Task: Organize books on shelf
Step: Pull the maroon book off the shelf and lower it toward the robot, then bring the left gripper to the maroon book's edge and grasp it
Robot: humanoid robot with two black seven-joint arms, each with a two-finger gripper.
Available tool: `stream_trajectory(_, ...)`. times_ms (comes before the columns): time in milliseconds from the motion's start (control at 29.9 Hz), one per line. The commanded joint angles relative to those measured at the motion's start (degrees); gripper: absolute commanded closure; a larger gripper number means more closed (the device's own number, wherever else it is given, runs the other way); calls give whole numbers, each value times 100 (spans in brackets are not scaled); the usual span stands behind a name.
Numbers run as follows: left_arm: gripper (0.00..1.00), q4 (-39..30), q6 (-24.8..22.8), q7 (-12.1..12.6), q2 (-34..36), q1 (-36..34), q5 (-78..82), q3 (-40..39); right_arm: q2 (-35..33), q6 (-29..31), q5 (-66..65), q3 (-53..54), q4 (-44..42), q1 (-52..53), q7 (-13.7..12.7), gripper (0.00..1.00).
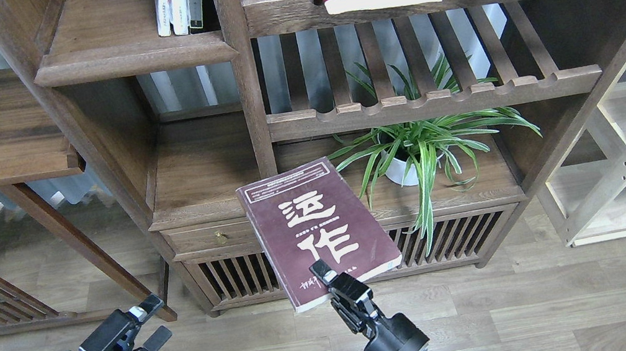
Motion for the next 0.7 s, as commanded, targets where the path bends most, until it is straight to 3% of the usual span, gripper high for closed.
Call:
stream_trajectory(0,1,48,0,0,-46,-104,-1,41,0,0,-47,-209,7,12,-10,97)
stream_trajectory(368,1,136,0,0,-670,-324,34,199,0,0,-74,-350,-1,108,-19,98)
stream_trajectory(669,1,987,0,0,-784,-1114,52,436,0,0,-74,-535,-1,187,-28,98)
